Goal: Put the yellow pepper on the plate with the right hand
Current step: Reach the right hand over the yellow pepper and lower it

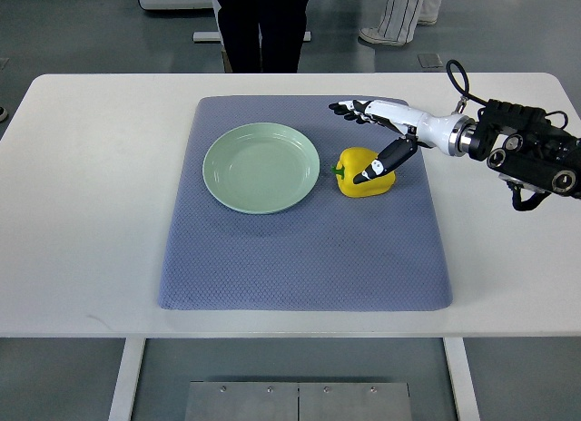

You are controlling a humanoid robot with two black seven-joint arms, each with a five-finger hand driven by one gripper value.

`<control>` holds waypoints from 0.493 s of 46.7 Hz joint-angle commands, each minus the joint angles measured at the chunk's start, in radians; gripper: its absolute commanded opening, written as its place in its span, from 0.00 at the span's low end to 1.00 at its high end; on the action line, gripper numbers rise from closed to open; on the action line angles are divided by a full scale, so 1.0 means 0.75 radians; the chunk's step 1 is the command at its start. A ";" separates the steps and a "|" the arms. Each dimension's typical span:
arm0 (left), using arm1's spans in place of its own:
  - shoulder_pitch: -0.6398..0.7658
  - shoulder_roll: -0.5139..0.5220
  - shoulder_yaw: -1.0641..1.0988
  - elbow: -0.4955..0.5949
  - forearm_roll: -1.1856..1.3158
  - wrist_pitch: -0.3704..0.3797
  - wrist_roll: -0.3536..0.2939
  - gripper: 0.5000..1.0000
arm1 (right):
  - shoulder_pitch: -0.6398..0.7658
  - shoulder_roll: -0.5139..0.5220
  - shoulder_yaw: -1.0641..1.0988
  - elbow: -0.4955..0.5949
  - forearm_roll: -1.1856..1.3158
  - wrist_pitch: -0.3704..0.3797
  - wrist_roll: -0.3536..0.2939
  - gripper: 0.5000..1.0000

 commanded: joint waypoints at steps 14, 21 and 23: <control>0.000 0.000 0.000 0.001 -0.001 0.000 0.000 1.00 | -0.009 0.072 -0.154 -0.027 -0.026 -0.103 -0.009 0.86; 0.000 0.000 0.000 0.001 -0.001 0.000 0.000 1.00 | -0.015 0.084 -0.165 -0.037 -0.024 -0.132 -0.009 0.82; 0.000 0.000 0.000 0.001 -0.001 0.000 0.000 1.00 | -0.015 0.084 -0.165 -0.041 -0.024 -0.134 -0.011 0.79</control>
